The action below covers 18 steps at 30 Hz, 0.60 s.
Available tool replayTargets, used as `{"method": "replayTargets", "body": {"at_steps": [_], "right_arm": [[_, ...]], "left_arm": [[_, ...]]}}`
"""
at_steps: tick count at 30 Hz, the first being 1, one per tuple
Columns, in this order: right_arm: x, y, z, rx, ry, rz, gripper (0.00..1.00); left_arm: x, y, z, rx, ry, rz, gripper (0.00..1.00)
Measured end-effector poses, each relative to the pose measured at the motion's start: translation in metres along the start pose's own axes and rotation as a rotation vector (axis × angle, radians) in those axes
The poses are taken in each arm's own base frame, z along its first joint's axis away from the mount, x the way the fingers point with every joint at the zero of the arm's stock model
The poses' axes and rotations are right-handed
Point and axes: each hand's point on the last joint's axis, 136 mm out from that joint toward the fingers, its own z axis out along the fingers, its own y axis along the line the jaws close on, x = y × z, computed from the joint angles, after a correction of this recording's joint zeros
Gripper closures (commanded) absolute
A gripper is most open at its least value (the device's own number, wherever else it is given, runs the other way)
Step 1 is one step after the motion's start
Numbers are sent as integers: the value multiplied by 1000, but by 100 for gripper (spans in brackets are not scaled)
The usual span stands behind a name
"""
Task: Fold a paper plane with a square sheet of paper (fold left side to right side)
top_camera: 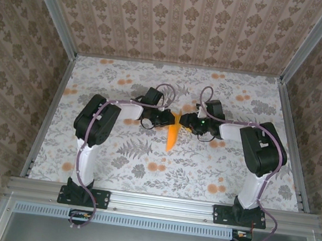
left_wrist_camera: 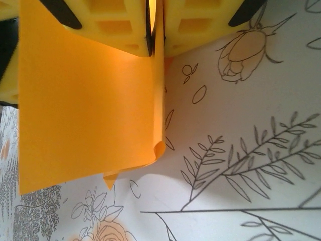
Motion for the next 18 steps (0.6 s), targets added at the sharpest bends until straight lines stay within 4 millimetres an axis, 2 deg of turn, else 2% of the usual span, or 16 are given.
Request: {"method": "replayTargets", "body": {"at_steps": [8, 15, 16, 18], "right_arm": [[-6, 5, 0, -3, -4, -5, 51], [-5, 1, 3, 6, 5, 2, 50], [-5, 1, 3, 7, 7, 3, 50], [-4, 0, 3, 10, 10, 6, 49]], "left_arm": [[3, -1, 2, 4, 10, 1, 90], [3, -1, 3, 6, 11, 2, 92], [3, -1, 3, 6, 11, 2, 91], [3, -1, 3, 8, 12, 1, 84]]}}
